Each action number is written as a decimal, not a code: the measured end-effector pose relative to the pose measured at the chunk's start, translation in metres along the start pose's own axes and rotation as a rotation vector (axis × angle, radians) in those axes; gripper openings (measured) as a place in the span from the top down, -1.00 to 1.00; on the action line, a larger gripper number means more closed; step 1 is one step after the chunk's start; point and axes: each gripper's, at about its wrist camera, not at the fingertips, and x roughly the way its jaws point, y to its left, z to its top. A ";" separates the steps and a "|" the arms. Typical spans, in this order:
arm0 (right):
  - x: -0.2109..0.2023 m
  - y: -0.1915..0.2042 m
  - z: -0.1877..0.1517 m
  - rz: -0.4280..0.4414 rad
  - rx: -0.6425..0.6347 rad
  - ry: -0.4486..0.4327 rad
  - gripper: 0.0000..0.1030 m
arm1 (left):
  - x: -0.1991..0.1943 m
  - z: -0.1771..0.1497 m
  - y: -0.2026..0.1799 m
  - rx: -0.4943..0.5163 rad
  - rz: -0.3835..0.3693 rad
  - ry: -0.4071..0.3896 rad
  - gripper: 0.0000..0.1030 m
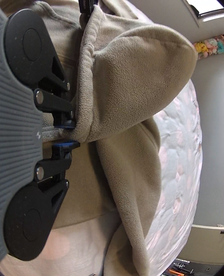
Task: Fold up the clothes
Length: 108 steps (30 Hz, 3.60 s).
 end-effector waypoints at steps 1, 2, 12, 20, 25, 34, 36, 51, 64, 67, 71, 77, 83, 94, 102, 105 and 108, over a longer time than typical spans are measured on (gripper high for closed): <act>-0.006 -0.002 -0.001 0.014 -0.001 -0.005 0.28 | -0.005 0.000 0.006 -0.031 -0.040 0.009 0.34; -0.013 -0.005 -0.002 0.025 0.002 -0.001 0.19 | -0.012 -0.001 0.010 -0.059 -0.079 0.014 0.26; -0.062 -0.038 0.008 0.165 0.044 -0.028 -0.13 | -0.077 -0.008 0.010 0.079 -0.329 0.073 -0.16; -0.049 -0.035 0.041 0.256 -0.039 -0.061 -0.39 | -0.087 0.014 0.017 0.153 -0.255 -0.138 -0.18; -0.026 -0.020 0.063 0.311 -0.162 -0.068 -0.54 | -0.055 0.038 0.018 0.153 -0.273 -0.164 -0.24; 0.035 -0.008 0.094 0.421 -0.246 -0.067 -0.34 | 0.007 0.050 0.024 0.099 -0.379 -0.130 0.38; 0.042 -0.009 0.097 0.458 -0.217 -0.050 0.26 | 0.010 0.052 0.026 0.072 -0.423 -0.130 0.65; -0.009 0.006 0.252 0.290 -0.343 -0.330 0.83 | -0.087 0.211 -0.013 0.381 -0.131 -0.447 0.89; 0.109 -0.003 0.389 0.071 -0.278 -0.412 0.83 | 0.024 0.332 -0.043 0.393 0.049 -0.475 0.89; 0.147 -0.008 0.394 0.043 -0.274 -0.392 0.83 | 0.054 0.334 -0.042 0.398 0.056 -0.448 0.89; 0.188 -0.017 0.391 0.032 -0.262 -0.369 0.83 | 0.087 0.333 -0.044 0.413 0.083 -0.425 0.89; 0.231 -0.026 0.388 -0.029 -0.206 -0.341 0.01 | 0.129 0.335 -0.040 0.399 0.174 -0.359 0.62; 0.236 -0.059 0.380 -0.053 -0.113 -0.294 -0.09 | 0.129 0.327 -0.003 0.291 0.152 -0.347 0.49; 0.207 -0.161 0.296 -0.067 -0.132 -0.073 -0.09 | 0.110 0.243 0.107 0.188 0.132 -0.219 0.10; 0.198 -0.184 0.264 0.034 0.009 -0.022 -0.35 | 0.116 0.178 0.151 -0.024 0.111 -0.136 -0.02; 0.218 -0.174 0.255 0.039 0.002 0.035 -0.37 | 0.127 0.170 0.150 -0.095 0.120 -0.146 -0.12; 0.226 -0.159 0.242 -0.019 -0.065 0.027 -0.32 | 0.130 0.171 0.148 -0.140 0.146 -0.158 -0.15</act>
